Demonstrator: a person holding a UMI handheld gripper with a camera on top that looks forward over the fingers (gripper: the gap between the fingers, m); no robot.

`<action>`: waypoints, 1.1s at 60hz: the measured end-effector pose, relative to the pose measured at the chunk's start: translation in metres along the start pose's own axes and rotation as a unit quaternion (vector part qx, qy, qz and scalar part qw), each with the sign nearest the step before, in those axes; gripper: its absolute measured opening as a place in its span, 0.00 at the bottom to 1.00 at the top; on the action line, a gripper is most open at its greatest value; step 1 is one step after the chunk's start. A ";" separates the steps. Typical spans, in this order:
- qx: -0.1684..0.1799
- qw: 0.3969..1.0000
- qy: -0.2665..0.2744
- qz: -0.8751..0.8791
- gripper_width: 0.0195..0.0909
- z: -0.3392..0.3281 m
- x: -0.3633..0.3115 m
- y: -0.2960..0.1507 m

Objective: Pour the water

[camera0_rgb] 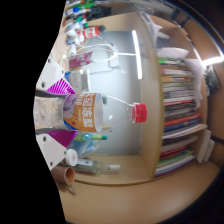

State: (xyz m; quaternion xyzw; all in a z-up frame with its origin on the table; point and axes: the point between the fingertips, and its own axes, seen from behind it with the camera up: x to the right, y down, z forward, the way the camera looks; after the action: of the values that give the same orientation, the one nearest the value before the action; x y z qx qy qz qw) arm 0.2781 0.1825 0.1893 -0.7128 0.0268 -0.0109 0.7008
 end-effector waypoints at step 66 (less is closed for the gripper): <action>-0.083 0.996 -0.007 -0.012 0.91 -0.131 0.006 0.076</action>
State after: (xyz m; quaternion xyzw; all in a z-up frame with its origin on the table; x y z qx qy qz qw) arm 0.2752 0.0505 0.1157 -0.7691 0.0141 -0.0126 0.6389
